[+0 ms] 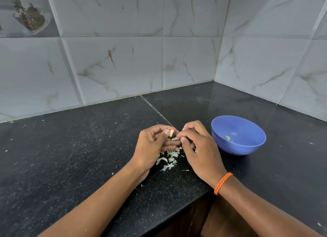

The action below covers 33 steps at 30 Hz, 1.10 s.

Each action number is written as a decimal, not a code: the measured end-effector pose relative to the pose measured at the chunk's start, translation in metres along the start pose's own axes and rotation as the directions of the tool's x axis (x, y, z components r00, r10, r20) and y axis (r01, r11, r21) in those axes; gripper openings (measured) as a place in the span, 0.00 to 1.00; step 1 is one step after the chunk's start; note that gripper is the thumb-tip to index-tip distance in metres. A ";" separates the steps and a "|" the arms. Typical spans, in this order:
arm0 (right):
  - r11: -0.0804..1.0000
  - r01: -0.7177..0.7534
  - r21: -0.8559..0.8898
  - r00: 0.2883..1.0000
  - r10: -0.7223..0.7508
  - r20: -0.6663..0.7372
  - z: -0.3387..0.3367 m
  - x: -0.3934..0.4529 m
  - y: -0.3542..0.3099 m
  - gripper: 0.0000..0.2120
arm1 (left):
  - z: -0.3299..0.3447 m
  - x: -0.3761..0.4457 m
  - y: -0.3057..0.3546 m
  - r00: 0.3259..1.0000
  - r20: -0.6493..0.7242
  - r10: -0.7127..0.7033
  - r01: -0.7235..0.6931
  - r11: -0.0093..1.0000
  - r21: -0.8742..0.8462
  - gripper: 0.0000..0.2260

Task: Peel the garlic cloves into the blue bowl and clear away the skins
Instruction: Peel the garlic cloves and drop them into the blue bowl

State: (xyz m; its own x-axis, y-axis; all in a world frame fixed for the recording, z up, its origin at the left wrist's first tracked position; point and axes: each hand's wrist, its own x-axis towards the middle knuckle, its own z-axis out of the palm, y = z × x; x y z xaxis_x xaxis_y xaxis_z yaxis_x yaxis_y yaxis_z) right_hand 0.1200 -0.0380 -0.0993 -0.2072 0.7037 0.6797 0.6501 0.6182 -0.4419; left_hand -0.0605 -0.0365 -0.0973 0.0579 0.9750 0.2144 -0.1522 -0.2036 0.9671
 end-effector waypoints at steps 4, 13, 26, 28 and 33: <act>0.999 -0.018 0.032 1.000 0.018 0.003 0.001 0.001 0.003 0.12 | -0.002 0.001 -0.002 1.000 -0.030 0.003 -0.002 0.999 0.045 0.09; 0.993 -0.075 0.089 0.997 0.078 -0.029 -0.002 0.004 0.006 0.08 | -0.004 0.003 -0.002 0.984 -0.119 0.130 -0.110 0.981 0.159 0.07; 0.993 -0.115 0.030 0.992 0.113 0.061 0.002 0.004 0.013 0.17 | -0.002 0.001 0.002 0.989 -0.088 0.118 -0.110 0.990 0.093 0.06; 0.992 -0.114 0.056 0.991 0.109 0.079 0.001 0.005 0.012 0.17 | -0.003 0.001 0.003 0.990 -0.097 0.103 -0.096 0.992 0.079 0.05; 0.990 -0.084 0.115 0.995 0.078 0.056 -0.002 0.005 0.006 0.14 | -0.002 0.002 0.004 0.993 -0.093 0.078 -0.071 0.995 0.067 0.02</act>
State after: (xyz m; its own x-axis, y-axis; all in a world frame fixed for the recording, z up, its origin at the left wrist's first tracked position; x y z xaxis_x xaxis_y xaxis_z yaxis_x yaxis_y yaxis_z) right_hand 0.1248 -0.0316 -0.0977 -0.1966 0.7684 0.6090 0.5770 0.5928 -0.5618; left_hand -0.0629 -0.0356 -0.0931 -0.0457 0.9603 0.2752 -0.0895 -0.2783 0.9563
